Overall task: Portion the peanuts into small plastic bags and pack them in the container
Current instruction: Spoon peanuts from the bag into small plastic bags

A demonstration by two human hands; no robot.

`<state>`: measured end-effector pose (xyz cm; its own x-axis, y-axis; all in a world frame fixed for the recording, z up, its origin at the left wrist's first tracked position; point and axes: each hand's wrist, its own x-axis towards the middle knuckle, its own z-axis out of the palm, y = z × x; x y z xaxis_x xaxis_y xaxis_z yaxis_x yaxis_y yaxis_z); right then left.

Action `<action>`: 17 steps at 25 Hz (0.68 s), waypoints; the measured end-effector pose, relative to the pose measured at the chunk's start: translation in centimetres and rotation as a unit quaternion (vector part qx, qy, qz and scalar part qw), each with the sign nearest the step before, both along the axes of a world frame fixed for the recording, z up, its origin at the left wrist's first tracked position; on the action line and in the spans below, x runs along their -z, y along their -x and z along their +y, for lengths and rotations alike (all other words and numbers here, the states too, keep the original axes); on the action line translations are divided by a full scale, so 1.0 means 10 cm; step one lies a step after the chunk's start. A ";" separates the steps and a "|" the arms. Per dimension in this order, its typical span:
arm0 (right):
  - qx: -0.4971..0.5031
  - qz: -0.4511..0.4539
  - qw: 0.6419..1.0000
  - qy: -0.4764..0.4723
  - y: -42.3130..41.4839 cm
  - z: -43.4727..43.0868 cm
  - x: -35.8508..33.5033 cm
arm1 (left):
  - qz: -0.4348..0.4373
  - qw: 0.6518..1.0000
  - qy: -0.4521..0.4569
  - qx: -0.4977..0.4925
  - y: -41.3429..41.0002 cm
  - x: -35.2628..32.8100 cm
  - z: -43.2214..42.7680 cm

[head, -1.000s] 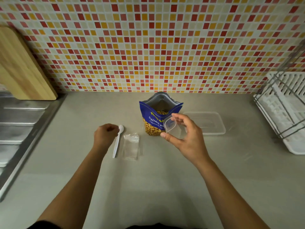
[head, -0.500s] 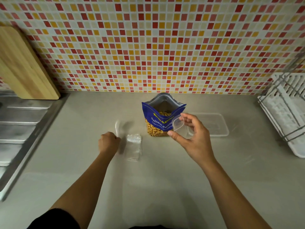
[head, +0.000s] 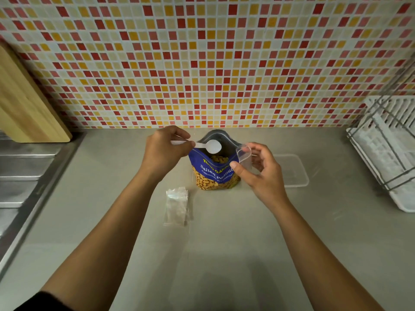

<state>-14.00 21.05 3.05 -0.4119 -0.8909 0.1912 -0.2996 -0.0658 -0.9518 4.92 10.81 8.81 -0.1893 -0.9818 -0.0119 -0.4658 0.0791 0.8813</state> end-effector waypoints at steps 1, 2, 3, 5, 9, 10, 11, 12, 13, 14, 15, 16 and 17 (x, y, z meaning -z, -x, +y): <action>-0.010 -0.003 1.000 -0.006 0.02 -0.04 -0.01 | -0.005 1.000 -0.003 0.009 0.04 0.00 -0.02; -0.020 -0.001 1.000 -0.016 0.03 -0.07 -0.03 | 0.007 1.000 -0.009 0.013 0.08 0.00 -0.04; -0.029 0.006 0.999 -0.027 0.04 -0.09 -0.04 | 0.034 0.999 -0.017 0.015 0.11 -0.01 -0.05; -0.043 0.025 0.998 -0.045 0.07 -0.12 -0.05 | 0.051 0.998 -0.010 0.026 0.18 -0.04 -0.06; -0.054 0.038 0.996 -0.056 0.12 -0.13 -0.02 | -0.215 0.954 0.184 0.102 0.24 0.06 -0.08; -0.056 0.037 0.996 -0.057 0.14 -0.12 -0.02 | -0.272 0.934 0.208 0.106 0.26 0.10 -0.08; -0.059 0.033 0.996 -0.056 0.15 -0.12 -0.01 | -0.317 0.918 0.217 0.101 0.28 0.13 -0.07; -0.063 0.028 0.996 -0.054 0.16 -0.11 0.00 | -0.347 0.907 0.218 0.092 0.31 0.16 -0.07; -0.065 0.024 0.996 -0.053 0.17 -0.11 0.00 | -0.363 0.903 0.213 0.084 0.33 0.18 -0.07; -0.067 0.024 0.996 -0.054 0.18 -0.11 0.01 | -0.373 0.902 0.201 0.081 0.37 0.20 -0.06; -0.069 0.026 0.996 -0.056 0.18 -0.11 0.02 | -0.378 0.904 0.183 0.080 0.41 0.23 -0.07; -0.071 0.028 0.996 -0.055 0.18 -0.11 0.03 | -0.377 0.909 0.162 0.076 0.45 0.26 -0.08; -0.071 0.030 0.996 -0.053 0.17 -0.11 0.04 | -0.366 0.918 0.137 0.067 0.48 0.27 -0.11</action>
